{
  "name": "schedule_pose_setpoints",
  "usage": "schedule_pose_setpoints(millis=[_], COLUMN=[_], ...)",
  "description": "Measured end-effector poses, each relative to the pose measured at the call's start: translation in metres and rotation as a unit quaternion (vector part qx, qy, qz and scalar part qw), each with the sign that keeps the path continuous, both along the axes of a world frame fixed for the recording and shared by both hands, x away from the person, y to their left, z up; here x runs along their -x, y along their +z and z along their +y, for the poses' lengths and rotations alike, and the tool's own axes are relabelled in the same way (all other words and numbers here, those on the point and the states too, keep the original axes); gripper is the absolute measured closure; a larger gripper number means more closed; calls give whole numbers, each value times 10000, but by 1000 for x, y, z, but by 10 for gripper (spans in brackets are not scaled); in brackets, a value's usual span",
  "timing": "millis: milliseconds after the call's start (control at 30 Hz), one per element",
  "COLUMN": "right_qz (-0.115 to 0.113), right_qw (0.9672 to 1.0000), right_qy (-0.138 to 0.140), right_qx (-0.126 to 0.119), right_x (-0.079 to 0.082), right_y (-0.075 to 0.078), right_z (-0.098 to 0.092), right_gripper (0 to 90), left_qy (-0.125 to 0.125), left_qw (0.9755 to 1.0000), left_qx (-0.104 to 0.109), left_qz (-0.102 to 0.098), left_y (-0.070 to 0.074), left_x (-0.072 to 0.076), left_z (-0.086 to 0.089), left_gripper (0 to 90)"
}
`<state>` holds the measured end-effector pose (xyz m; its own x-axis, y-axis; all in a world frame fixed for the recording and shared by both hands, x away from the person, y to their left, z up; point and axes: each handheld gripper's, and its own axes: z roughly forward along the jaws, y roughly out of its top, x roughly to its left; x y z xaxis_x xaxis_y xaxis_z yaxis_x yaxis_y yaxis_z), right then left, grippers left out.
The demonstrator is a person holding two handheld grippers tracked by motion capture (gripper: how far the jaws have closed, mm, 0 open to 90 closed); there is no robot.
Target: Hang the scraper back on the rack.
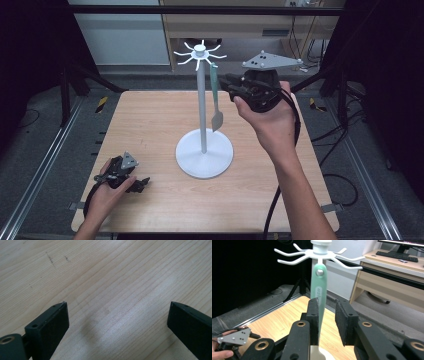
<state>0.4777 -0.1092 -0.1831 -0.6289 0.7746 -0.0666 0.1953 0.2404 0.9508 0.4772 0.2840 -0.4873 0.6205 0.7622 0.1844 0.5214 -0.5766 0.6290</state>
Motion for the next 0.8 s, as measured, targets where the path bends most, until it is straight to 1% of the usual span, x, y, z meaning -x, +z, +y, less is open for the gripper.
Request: schedule_pose_setpoints(millis=[100,133,300,367,500,567,800], right_qz=[8,40,88,127,187,227,390], right_qw=[10000,10000,9998,9996,9993,9991,9979], right_qy=[-40,-82,-175,-240,-302,-347,-514], right_qx=[6,19,21,57,77,85,92], right_x=[0,0,-1,-1,-1,-2,-4], right_y=[-1,-2,-6,-9,-13,-15,-26], right_z=[-4,-8,-15,-20,-24,-27,-35], right_gripper=[735,735,735,733,723,704,593], left_qy=[1,3,6,-18,-14,-15,-13], left_qw=[10000,10000,10000,10000,10000,10000,10000], left_qx=[1,1,9,-12,-28,-29,-21], left_qz=[2,0,5,13,6,7,6], left_y=[0,0,0,0,0,0,0], left_x=[0,0,0,0,0,0,0], left_z=[0,1,0,0,0,1,0], left_gripper=[36,36,36,36,36,36,36])
